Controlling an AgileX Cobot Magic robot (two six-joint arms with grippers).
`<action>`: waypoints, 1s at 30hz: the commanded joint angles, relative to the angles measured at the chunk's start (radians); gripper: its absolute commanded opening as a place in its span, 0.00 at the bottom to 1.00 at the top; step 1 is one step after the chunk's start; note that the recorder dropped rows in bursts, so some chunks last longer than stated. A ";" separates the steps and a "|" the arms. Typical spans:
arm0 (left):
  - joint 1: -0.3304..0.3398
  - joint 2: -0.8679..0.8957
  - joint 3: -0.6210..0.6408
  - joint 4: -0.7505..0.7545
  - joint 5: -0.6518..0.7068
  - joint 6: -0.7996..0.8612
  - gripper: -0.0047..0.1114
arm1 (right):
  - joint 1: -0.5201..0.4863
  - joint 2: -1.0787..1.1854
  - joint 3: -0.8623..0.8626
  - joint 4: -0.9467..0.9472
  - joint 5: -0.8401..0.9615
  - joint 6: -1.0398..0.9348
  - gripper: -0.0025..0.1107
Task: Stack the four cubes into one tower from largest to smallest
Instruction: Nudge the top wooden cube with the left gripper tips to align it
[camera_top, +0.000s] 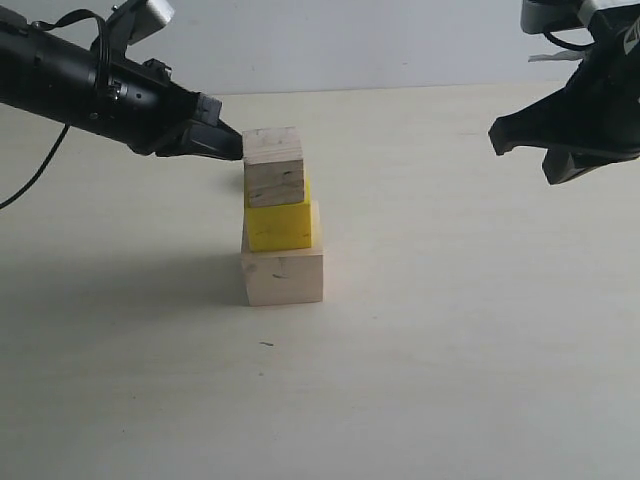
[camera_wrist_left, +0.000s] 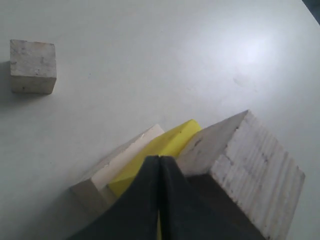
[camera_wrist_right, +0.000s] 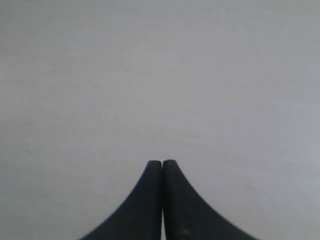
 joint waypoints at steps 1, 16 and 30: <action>-0.004 -0.001 -0.007 0.001 -0.003 0.005 0.04 | -0.005 -0.008 0.003 -0.002 -0.012 0.001 0.02; -0.004 -0.022 0.031 0.100 0.014 -0.076 0.04 | -0.005 -0.008 0.003 0.014 -0.014 0.001 0.02; -0.050 -0.029 0.031 0.102 0.014 -0.056 0.04 | -0.005 -0.008 0.003 0.016 -0.014 0.001 0.02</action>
